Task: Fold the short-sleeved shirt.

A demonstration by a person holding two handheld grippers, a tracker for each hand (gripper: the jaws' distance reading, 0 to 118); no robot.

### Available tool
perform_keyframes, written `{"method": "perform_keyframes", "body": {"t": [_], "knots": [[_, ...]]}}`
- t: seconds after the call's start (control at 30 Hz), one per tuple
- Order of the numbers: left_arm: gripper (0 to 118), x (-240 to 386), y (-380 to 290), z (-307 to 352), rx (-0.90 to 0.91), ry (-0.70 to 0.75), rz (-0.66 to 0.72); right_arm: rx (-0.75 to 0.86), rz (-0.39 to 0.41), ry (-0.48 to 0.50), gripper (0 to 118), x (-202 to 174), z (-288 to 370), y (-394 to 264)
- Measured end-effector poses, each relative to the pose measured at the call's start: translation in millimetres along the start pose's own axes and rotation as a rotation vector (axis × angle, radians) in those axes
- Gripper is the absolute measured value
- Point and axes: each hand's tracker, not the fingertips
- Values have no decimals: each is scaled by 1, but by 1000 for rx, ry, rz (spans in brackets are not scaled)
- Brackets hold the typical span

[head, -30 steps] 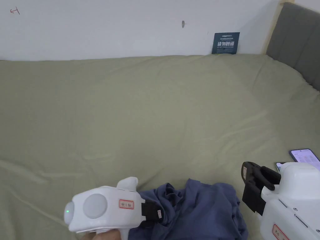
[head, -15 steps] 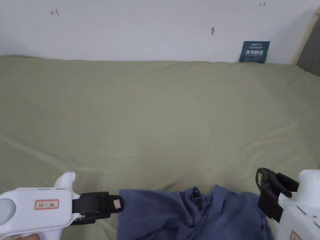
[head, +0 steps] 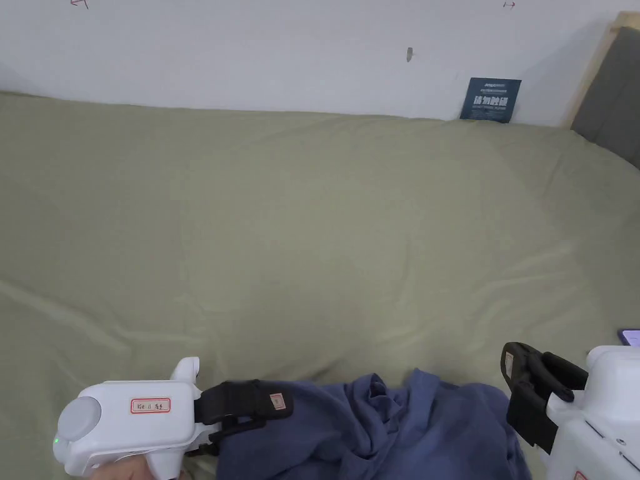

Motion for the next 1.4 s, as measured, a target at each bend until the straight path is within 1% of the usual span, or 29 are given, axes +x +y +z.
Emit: {"method": "perform_keyframes", "body": {"t": [0.03,0.07,0.1,0.13,0.2,0.3,0.33,0.43,0.53,0.6,0.63,0.73,0.77,0.8,0.93,1.0,1.07,1.13,1.2,1.33,1.4], "knots": [[9,1,-1,-4,4,39,0,1,-1,-2,6,2,0,0],[9,-2,-2,-8,-8,128,-16,0,-2,-5,6,3,0,0],[9,-1,-3,-5,1,157,-25,0,-3,-9,6,4,0,1],[9,1,-6,-2,-18,123,-11,1,-5,-12,6,6,1,1],[9,8,-11,11,11,121,-13,8,-8,-16,6,9,3,3],[9,9,-1,49,60,152,-28,22,-4,-16,6,10,5,7],[9,11,-1,67,121,187,-27,27,-4,-13,6,11,5,9],[9,13,-1,126,208,269,-23,49,-14,2,6,9,6,13],[9,25,-5,186,277,432,-77,56,-12,31,6,3,2,15],[9,37,-3,208,296,543,-113,60,-5,51,6,-1,-1,16],[9,53,-12,206,284,577,-113,60,0,58,6,-4,-2,17],[9,84,-8,193,249,665,-172,64,1,75,6,-10,-3,18],[9,93,-8,187,246,663,-164,64,-3,78,6,-11,-3,18],[9,105,-6,178,231,693,-152,65,-5,83,6,-11,-2,18],[9,147,-5,136,190,840,-234,73,2,94,6,-10,2,19],[9,165,-8,111,158,837,-209,76,4,96,6,-7,3,20],[9,175,-9,90,146,843,-242,80,-1,93,6,-3,4,21],[9,188,-13,61,112,910,-293,85,-9,88,6,1,5,22],[9,189,-14,36,98,928,-338,84,-19,82,6,5,5,21],[9,195,-22,-28,64,951,-375,78,-51,64,6,16,5,18],[9,193,-25,-63,2,978,-431,72,-64,49,6,22,6,16]]}}
